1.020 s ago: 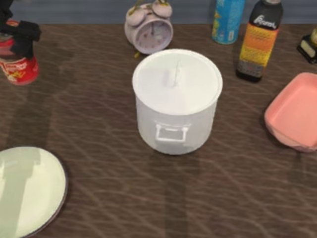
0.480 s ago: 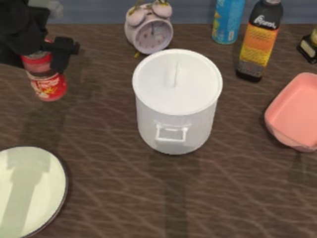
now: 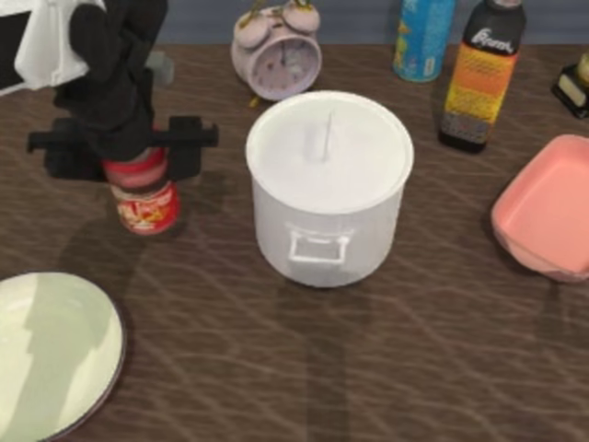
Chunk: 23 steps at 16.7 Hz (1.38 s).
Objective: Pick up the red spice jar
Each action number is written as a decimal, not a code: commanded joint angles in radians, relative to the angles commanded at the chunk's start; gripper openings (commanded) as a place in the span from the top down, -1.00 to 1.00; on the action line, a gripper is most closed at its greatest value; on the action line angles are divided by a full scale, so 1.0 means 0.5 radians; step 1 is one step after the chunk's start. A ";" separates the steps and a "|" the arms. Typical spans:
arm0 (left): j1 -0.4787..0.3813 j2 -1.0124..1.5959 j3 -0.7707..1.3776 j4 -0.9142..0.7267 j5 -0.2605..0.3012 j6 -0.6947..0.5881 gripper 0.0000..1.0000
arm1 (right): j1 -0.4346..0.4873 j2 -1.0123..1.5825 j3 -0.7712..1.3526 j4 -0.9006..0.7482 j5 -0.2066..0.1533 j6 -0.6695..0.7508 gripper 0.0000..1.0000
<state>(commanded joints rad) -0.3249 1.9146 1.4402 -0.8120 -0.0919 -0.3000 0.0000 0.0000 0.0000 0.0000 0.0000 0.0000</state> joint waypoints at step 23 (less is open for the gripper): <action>0.017 0.181 -0.152 0.336 0.006 0.017 -0.06 | 0.000 0.000 0.000 0.000 0.000 0.000 -1.00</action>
<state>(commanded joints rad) -0.3166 2.0052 1.3641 -0.6440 -0.0890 -0.2913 0.0000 0.0000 0.0000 0.0000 0.0000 0.0000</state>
